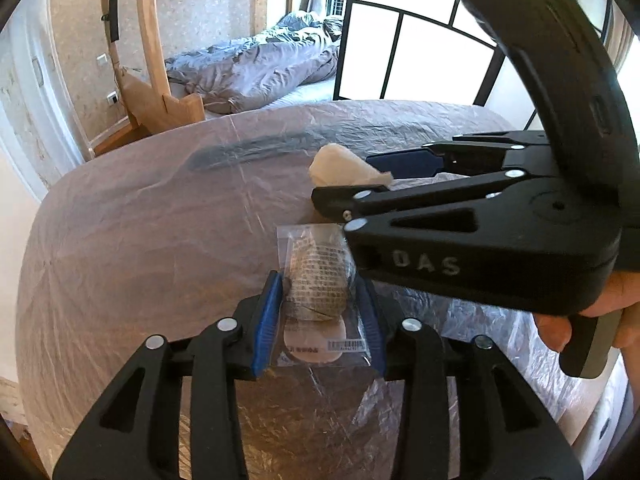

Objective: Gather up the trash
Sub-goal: 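Grasp the clear plastic packet with the left tool while the right tool grasps the cloth roll, then carry the clear packet and cloth roll over the white bucket with both tools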

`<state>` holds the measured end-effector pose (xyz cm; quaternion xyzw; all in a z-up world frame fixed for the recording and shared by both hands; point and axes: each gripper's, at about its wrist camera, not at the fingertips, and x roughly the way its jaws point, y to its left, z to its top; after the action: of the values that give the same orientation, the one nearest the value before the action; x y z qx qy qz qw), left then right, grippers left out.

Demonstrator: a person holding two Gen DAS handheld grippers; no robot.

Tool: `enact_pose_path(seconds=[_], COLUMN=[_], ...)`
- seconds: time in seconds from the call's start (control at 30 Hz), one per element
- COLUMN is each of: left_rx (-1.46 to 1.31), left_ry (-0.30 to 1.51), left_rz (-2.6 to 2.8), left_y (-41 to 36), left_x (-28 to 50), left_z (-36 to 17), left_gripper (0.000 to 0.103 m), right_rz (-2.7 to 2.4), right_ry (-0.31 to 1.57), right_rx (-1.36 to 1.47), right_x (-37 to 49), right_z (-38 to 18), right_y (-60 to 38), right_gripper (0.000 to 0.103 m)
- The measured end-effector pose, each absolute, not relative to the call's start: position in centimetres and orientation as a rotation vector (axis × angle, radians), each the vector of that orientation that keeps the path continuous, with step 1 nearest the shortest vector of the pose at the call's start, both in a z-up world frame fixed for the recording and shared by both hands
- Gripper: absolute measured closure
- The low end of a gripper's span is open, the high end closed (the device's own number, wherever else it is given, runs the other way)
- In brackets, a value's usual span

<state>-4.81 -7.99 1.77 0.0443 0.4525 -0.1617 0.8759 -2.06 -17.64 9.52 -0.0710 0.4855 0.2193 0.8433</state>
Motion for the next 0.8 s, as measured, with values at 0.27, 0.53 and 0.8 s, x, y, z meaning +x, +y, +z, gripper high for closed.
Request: enact_pose_path(seconds=[0.27, 0.53, 0.8], left_rx=[0.123, 0.082, 0.049], left_ry=[0.94, 0.901, 0.9], left_rz=[-0.344, -0.329, -0.325], left_y=[-8.0, -7.9, -8.6], left_x=[-4.8, -5.0, -5.8], left_z=[1.8, 2.5, 2.6], left_gripper=[0.066, 0.066, 0.066], right_rz=[0.464, 0.432, 0.397], right_ry=[1.04, 0.986, 1.021], right_rx=[-0.074, -0.033, 0.016], right_x=[-1.6, -3.6, -6.2], right_z=[9.5, 11.3, 10.8], right_y=[-18.7, -20.8, -23.1], right_gripper=[0.071, 0.071, 0.071])
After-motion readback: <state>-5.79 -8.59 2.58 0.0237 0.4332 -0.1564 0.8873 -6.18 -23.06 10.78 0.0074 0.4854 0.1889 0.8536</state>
